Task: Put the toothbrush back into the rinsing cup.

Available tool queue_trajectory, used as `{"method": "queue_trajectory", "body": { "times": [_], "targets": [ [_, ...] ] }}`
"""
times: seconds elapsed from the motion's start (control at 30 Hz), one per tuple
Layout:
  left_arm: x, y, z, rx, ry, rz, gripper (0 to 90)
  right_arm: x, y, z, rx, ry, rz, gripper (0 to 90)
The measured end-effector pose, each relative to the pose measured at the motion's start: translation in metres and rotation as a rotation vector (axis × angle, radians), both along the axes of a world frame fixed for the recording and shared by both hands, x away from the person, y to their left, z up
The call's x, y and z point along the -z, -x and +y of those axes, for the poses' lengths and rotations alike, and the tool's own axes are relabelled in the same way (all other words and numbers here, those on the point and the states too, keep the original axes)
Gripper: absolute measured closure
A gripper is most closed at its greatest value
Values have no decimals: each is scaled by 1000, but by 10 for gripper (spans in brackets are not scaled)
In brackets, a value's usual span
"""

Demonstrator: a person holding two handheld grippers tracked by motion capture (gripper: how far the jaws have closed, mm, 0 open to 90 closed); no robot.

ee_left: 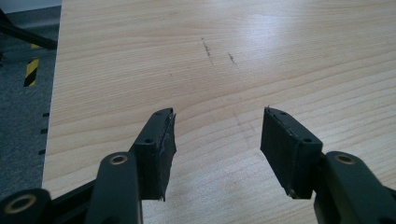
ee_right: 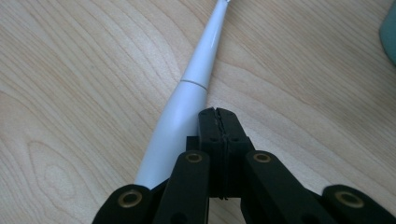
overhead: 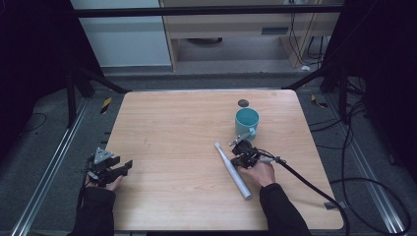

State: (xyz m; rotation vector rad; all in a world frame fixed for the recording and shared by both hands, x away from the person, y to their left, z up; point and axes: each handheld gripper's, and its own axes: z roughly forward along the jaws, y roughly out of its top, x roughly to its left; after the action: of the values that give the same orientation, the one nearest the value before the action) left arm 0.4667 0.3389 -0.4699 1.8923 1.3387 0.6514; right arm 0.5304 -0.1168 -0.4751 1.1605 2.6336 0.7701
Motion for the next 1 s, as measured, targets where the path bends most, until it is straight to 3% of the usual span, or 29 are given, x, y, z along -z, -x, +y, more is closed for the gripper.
{"method": "queue_trajectory", "body": {
  "times": [0.33, 0.53, 0.77, 1.0],
  "targets": [
    [0, 0, 0, 1, -3, -1, 445, -3, 2, 0, -7, -10, 0, 899],
    [0, 0, 0, 0, 2, 0, 445, -18, 7, -7, 7, -19, -34, 860],
    [0, 0, 0, 0, 2, 0, 445, -37, 19, -15, 7, -9, -57, 655],
    [0, 0, -1, 1, 0, 2, 444, -48, 34, -19, -3, 18, -66, 538]
  ]
}}
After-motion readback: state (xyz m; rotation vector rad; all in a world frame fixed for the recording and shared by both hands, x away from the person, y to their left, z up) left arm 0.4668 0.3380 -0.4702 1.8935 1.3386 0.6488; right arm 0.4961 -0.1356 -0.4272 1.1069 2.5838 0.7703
